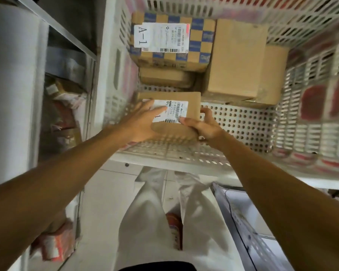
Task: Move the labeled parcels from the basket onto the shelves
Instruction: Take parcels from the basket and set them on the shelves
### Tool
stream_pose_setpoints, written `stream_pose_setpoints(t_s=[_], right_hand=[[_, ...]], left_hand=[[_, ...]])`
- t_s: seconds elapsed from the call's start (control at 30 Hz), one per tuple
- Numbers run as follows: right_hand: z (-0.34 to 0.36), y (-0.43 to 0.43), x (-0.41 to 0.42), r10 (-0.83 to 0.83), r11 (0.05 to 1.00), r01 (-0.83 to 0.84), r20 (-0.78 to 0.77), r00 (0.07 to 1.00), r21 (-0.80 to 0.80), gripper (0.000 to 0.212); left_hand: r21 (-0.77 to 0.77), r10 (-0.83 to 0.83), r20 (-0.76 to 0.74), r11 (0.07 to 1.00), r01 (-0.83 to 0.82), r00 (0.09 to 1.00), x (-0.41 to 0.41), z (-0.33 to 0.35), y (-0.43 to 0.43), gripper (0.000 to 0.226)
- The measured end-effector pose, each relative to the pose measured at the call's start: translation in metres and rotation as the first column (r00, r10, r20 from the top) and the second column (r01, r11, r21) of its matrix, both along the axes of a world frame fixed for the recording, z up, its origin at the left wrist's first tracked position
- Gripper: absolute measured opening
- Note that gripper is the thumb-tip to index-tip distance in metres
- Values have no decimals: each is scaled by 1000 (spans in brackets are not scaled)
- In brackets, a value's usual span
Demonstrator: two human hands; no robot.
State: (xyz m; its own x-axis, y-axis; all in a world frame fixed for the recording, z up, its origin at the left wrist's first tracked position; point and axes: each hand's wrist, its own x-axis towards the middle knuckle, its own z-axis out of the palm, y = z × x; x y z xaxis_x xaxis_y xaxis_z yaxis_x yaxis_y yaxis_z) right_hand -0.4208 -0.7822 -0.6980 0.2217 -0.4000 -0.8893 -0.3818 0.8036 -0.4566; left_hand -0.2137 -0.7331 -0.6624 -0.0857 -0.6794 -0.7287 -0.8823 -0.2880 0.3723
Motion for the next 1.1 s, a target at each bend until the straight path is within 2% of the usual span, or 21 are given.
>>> stream_pose_setpoints(t_s=[0.1,0.23,0.3,0.43,0.57,0.7,0.8,0.97,1.1], right_hand=[[-23,-14,14,74,997,-74,-11,997,-20,77],[-67,-12,27,93,996,-93,-47,995,-11,77],[-86,-5,32,116,993,-118,-69,991,-28,84],[-108,6,32,141,986,-152,-148,979,-69,101],[-89,-3,35,228,964,-253,-237,944,-77,87],[-88,-5,35,297,933,-346,-341,892,-94,82],[-82,-4,42,312,928,-368,-402,860,-66,74],[-47,-1,44,238,964,-263,-341,910,-30,59],[18,-10,44,296,926,-350,-301,906,-143,47]], left_hand=[[41,42,-6,998,-42,999,4,-29,-12,91],[78,-84,77,994,78,994,10,-58,-22,88],[22,-122,166,993,120,979,3,-69,-22,89],[-128,-69,312,985,114,948,-16,-85,-18,84],[-151,-161,343,963,223,926,-3,-89,-18,87],[-128,-195,274,963,237,942,5,-86,-22,79],[-71,-154,186,983,170,970,7,-80,-20,75],[125,96,-50,988,-89,994,8,-54,-6,63],[84,240,-163,970,-229,957,8,7,-9,57]])
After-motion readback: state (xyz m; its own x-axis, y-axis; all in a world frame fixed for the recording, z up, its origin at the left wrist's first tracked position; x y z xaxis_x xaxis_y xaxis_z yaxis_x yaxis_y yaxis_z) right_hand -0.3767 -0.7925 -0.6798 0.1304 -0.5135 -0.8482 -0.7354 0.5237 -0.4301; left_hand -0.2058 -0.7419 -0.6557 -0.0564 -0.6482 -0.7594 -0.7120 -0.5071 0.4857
